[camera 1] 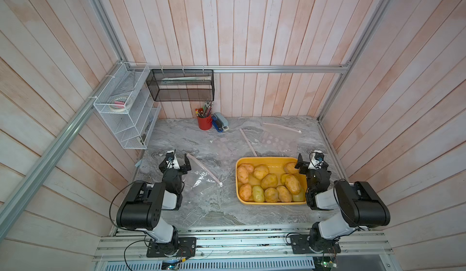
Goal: Put the potatoes into a zipper bag and zip it
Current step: Pick up the zipper food storage bag at the center of the board.
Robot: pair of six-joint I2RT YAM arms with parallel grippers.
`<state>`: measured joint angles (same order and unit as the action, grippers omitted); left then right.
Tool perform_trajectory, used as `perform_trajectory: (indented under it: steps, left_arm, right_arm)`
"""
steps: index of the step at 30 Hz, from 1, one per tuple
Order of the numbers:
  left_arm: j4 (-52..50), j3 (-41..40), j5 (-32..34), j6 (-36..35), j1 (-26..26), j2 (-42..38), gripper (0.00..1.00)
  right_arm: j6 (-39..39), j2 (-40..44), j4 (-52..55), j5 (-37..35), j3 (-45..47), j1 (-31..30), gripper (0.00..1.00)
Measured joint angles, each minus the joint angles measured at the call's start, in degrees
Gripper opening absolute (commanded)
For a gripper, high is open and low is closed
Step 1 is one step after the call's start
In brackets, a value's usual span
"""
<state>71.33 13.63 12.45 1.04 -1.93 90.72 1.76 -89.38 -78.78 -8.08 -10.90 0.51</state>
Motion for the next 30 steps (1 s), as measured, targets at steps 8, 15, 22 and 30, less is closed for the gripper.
perform_trajectory:
  steps: [8, 15, 22, 30]
  left_arm:
    - [-0.6, 0.0, -1.3, 0.0, 0.6, 0.0, 1.00]
    - [-1.1, 0.0, -1.6, 0.1, 0.6, 0.0, 1.00]
    - [-1.1, 0.0, -1.6, 0.1, 0.5, 0.0, 1.00]
    - [-0.1, -0.2, -0.6, 0.0, 0.1, 0.0, 1.00]
  right_arm:
    - [0.0, 0.0, 0.0, 0.0, 0.0, 0.0, 0.98]
    - [0.0, 0.0, 0.0, 0.0, 0.0, 0.0, 0.98]
    - [1.3, 0.0, -4.1, -3.2, 2.6, 0.0, 0.98]
    - [1.7, 2.2, -7.1, -5.3, 5.7, 0.0, 0.98]
